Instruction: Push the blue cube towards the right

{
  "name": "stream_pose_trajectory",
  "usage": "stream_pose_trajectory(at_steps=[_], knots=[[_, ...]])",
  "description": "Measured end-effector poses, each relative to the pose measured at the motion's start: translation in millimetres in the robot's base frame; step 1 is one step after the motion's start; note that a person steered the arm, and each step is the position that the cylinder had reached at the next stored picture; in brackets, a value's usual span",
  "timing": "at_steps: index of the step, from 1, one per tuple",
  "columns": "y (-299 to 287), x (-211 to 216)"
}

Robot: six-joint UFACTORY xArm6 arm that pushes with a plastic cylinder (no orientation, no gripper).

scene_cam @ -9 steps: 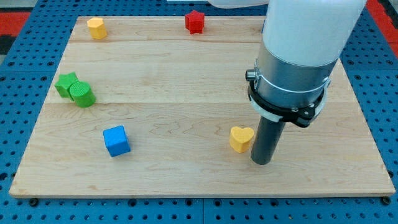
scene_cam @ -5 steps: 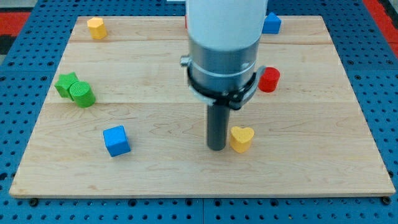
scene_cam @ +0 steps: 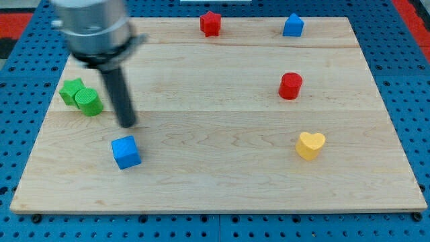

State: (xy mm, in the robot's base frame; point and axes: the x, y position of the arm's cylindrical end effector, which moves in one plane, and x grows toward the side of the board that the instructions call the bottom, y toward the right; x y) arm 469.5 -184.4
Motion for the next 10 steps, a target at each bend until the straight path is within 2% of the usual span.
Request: stream_pose_trajectory(at_steps=[1,2,4,5,7,10], knots=[[-54,22],[-31,64],[110,69],[93,70],[15,71],[-112,95]])
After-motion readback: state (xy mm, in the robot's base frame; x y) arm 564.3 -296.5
